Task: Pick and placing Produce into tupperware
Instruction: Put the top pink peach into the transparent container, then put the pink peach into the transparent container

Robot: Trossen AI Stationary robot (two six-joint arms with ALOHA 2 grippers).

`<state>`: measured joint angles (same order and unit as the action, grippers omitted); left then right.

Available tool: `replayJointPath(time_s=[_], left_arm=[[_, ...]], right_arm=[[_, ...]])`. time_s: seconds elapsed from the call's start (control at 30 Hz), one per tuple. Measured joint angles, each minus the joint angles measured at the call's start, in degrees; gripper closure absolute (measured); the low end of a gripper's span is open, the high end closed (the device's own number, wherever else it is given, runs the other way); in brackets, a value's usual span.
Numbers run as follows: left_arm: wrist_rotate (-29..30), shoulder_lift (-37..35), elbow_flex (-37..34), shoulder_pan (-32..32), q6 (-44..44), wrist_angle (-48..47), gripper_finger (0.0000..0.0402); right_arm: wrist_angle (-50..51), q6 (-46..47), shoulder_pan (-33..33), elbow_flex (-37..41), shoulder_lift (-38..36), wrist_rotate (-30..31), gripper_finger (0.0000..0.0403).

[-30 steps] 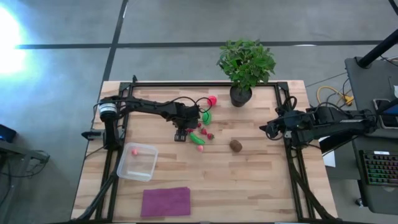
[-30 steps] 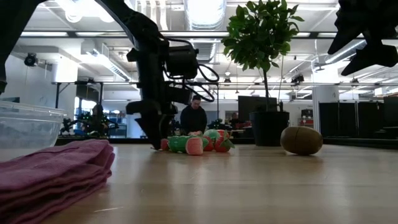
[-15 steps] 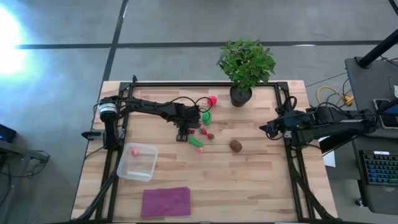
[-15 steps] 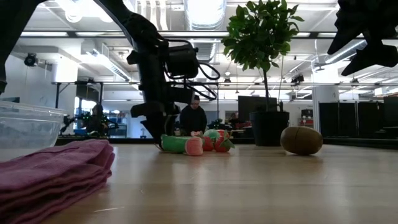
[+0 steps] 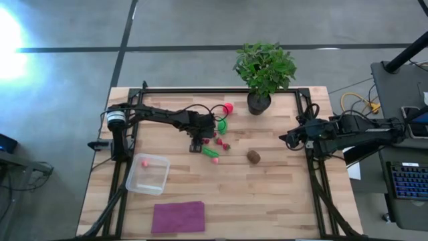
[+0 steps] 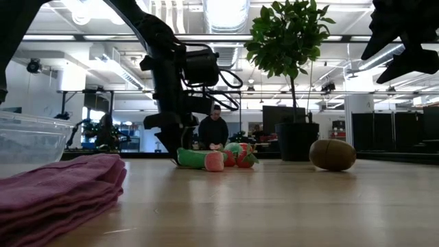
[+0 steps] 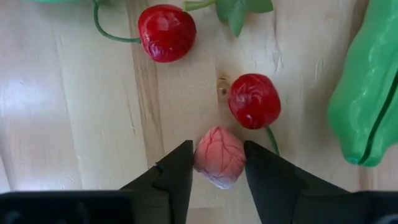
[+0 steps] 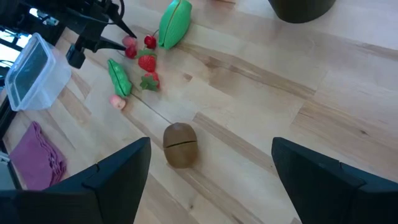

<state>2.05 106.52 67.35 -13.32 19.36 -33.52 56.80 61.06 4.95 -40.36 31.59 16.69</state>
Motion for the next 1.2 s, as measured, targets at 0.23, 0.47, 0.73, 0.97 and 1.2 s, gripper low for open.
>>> replayJointPath(time_s=[0.23, 0.47, 0.73, 0.97, 1.2], left_arm=[[0.14, -0.1, 0.22, 0.0, -1.04, -0.04, 0.0333], [1.82, -4.76, 1.29, 0.84, -4.55, -6.4, 0.0341], [6.26, -25.29, 0.12, 7.23, -24.04, -22.83, 0.0342], [4.58, -38.85, -6.98, 20.2, -56.53, -37.82, 0.0318], [-2.83, -40.64, -16.5, 30.78, -84.87, -36.16, 0.0239]], right_arm=[[0.02, -0.02, 0.02, 0.0, 0.0, -0.02, 0.0077], [0.03, -0.1, 0.02, -0.01, 0.0, -0.04, 0.0077], [0.07, -1.46, 0.0, -0.01, 0.0, -0.1, 0.0077], [0.04, -3.09, 0.01, 0.0, 0.0, -0.12, 0.0077], [0.02, -5.18, 0.02, 0.0, 0.0, -0.11, 0.0077]])
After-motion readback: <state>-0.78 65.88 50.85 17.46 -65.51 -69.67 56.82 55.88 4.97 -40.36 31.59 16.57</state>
